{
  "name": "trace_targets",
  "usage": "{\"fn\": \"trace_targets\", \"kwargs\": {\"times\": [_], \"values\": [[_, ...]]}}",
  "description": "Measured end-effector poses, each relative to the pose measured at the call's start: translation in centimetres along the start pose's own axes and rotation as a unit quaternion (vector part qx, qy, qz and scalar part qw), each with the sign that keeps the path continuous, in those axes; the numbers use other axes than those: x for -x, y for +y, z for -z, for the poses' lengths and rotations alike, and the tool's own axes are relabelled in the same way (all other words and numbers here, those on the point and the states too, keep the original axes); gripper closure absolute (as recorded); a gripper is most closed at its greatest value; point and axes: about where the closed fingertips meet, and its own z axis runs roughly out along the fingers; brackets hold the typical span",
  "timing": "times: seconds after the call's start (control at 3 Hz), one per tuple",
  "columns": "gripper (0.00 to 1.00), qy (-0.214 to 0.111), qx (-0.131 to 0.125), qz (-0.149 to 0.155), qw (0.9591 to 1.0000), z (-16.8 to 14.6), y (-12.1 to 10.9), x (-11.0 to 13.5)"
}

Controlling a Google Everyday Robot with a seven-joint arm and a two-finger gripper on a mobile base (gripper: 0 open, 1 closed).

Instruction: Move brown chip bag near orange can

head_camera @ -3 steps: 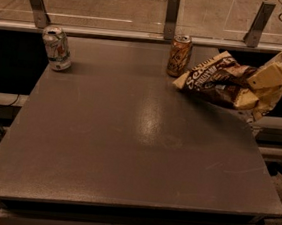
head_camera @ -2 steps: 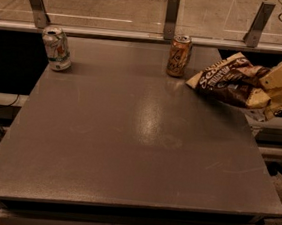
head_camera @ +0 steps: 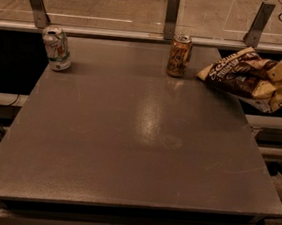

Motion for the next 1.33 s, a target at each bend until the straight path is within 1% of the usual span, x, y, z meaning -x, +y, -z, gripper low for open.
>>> {"fn": "trace_targets", "kwargs": {"times": [0.33, 0.67, 1.0, 1.33], "values": [[1.00, -0.011, -0.002, -0.002, 0.9999, -1.0, -0.7, 1.6], [1.00, -0.026, 0.007, 0.000, 0.9996, -2.4, -0.2, 3.8], [1.00, -0.043, 0.021, 0.001, 0.9988, -3.8, 1.0, 5.7], [1.00, -0.054, 0.033, 0.004, 0.9980, -5.3, 2.2, 6.9]]}}
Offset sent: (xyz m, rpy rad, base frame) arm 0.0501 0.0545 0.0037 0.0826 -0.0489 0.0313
